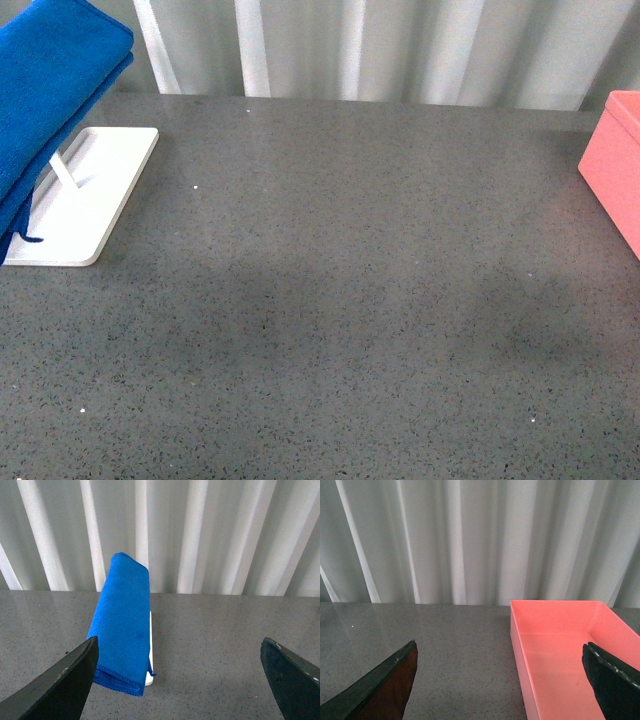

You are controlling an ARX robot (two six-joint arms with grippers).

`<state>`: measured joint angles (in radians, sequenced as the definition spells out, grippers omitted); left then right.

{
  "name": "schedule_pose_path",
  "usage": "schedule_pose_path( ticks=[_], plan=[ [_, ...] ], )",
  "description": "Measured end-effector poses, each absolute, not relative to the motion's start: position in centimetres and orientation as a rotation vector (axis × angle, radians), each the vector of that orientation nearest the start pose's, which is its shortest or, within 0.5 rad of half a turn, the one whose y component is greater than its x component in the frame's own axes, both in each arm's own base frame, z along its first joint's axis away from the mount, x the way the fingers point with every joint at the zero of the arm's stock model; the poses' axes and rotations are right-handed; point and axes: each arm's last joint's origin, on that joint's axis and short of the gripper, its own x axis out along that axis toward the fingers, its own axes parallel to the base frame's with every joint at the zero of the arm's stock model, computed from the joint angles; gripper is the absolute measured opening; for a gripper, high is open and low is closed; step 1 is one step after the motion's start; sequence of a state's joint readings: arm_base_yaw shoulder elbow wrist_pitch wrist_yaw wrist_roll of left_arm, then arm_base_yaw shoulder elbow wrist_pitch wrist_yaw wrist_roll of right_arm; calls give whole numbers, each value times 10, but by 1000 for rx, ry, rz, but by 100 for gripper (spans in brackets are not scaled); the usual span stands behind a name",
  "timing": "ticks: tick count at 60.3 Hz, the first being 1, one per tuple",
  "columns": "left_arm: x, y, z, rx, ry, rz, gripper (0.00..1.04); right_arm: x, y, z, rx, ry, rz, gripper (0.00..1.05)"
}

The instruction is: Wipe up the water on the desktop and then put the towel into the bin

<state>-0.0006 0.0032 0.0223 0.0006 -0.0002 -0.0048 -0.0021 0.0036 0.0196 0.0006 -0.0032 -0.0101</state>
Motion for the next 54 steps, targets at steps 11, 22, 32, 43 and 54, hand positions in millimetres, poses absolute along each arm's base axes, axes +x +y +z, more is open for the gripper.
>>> schedule_pose_path(
  ticks=[11,22,32,43,54],
  plan=[
    [96,0,171,-5,-20,0,98,97,0,170,-10,-17,1,98],
    [96,0,171,-5,-20,0,98,97,0,170,-10,-17,1,98],
    [96,0,171,-5,-20,0,98,97,0,170,-10,-17,1,98],
    [96,0,171,-4,-20,0,98,97,0,170,-10,-17,1,98],
    [96,0,171,-4,-20,0,98,97,0,170,-10,-17,1,98]
  ],
)
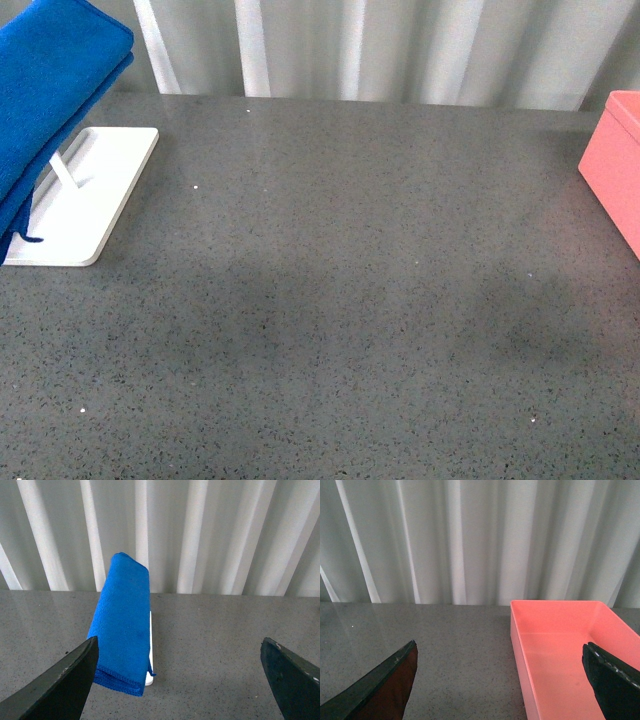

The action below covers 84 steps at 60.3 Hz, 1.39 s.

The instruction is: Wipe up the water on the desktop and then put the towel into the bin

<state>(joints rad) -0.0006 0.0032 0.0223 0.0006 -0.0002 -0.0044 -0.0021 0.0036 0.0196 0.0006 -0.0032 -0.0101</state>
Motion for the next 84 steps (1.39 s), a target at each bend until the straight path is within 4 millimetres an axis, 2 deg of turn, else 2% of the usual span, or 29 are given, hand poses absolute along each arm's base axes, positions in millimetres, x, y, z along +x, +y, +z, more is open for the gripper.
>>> schedule_pose_path(
  ticks=[23,29,30,33,39,43,50,59,65,72,78,84],
  plan=[
    [97,0,171,-5,-17,-3,98,97,0,170,-10,-17,1,98],
    [98,-4,170,-90,292,-65,98,97,0,170,-10,-16,1,98],
    [100,-5,172,-105,353,-66,98,97,0,170,-10,-17,3,98],
    [105,-9,179,-104,381,-77,98,97,0,170,-10,-17,1,98],
    [121,-13,208,-88,300,-118,98,97,0,170,-10,-17,2,98],
    [144,-14,239,-56,219,-136,98,97,0,170,-10,-17,3,98],
    [189,-12,271,-7,203,-130,98,97,0,170,-10,-17,2,98],
    [285,-25,291,76,333,-140,98,97,0,170,-10,-17,2,98],
    [334,-31,283,107,445,-124,98,97,0,170,-10,-17,2,98],
    [384,-32,258,157,557,-79,98,97,0,170,-10,-17,2,98],
    [408,-26,233,169,622,-37,98,97,0,170,-10,-17,2,98],
    [421,-15,213,182,657,16,98,97,0,170,-10,-17,2,98]
  ],
)
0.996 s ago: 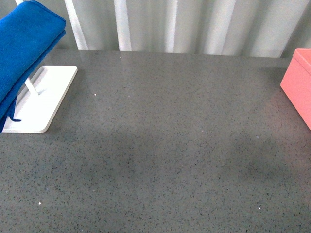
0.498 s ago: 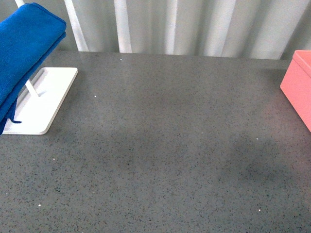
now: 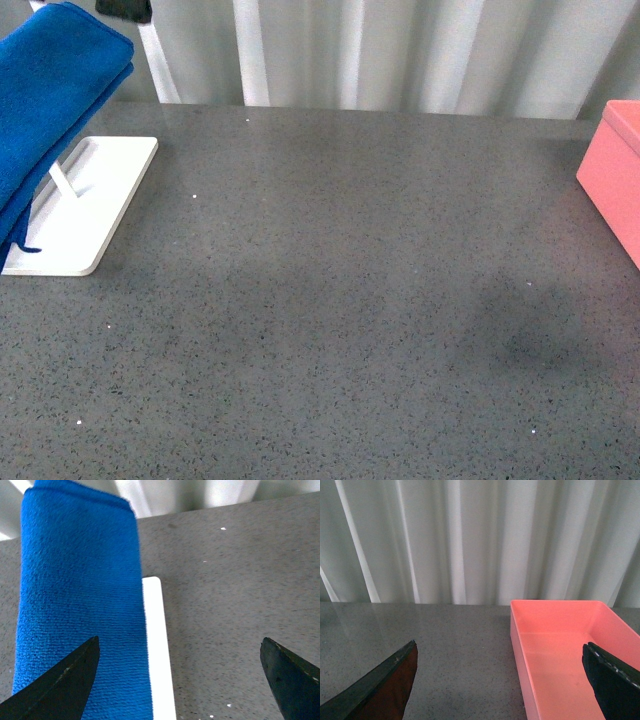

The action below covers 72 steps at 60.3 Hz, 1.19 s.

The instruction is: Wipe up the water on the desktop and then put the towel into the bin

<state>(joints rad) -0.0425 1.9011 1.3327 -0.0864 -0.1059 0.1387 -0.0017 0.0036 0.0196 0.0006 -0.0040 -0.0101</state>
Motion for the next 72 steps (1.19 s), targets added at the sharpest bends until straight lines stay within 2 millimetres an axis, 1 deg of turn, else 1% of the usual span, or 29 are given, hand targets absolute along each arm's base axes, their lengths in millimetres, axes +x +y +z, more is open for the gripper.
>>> schedule_pose_path(
  ticks=[4,8,13,18,25,35,50,66,67,72],
  plan=[
    [427,-6,207,194,665,56,98,97,0,170,-10,-17,2,98],
    [432,2,205,185,664,77,98,97,0,170,-10,-17,2,98],
    [438,16,210,174,628,128,98,97,0,170,-10,-17,2,98],
    [442,25,216,167,598,162,98,97,0,170,-10,-17,2,98],
    [448,32,214,173,608,196,98,97,0,170,-10,-17,2,98],
    [455,35,197,197,649,215,98,97,0,170,-10,-17,2,98],
    [461,34,194,205,655,227,98,97,0,170,-10,-17,2,98],
    [464,30,175,243,686,226,98,97,0,170,-10,-17,2,98],
    [464,30,174,243,686,226,97,97,0,170,-10,-17,2,98],
    [464,30,172,251,690,224,78,97,0,170,-10,-16,2,98]
  ],
)
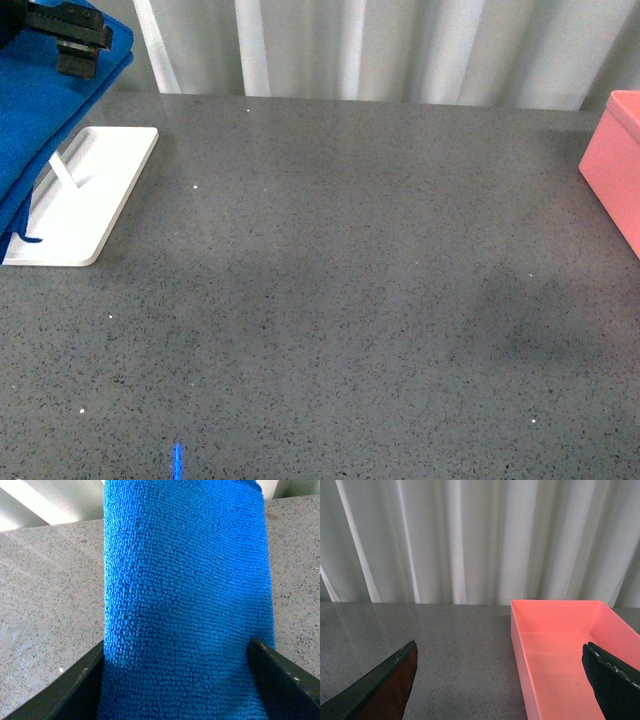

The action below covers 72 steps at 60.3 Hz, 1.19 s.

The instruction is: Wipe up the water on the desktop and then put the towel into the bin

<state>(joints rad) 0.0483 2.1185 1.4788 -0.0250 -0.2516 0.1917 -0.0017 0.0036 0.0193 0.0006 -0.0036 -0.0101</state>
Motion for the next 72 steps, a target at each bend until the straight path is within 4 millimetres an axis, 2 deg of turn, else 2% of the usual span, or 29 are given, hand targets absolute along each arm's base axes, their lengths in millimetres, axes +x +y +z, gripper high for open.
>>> schedule_pose_path(
  ticks=[11,16,26,42,48,54,64,70,72],
  plan=[
    [464,30,167,264,693,221,41,97,0,170,-10,-17,2,98],
    [464,31,167,263,693,223,27,97,0,170,-10,-17,2,98],
    [463,33,169,258,687,218,7,97,0,170,-10,-17,2,98],
    [458,45,185,247,670,209,5,97,0,170,-10,-17,2,98],
    [456,49,201,280,627,218,5,97,0,170,-10,-17,2,98],
    [450,49,225,313,572,209,5,97,0,170,-10,-17,2,98],
    [437,32,269,322,460,158,5,97,0,170,-10,-17,2,98],
    [427,9,293,296,384,79,5,97,0,170,-10,-17,2,98],
    [422,-5,305,278,347,34,5,97,0,170,-10,-17,2,98]
  ],
)
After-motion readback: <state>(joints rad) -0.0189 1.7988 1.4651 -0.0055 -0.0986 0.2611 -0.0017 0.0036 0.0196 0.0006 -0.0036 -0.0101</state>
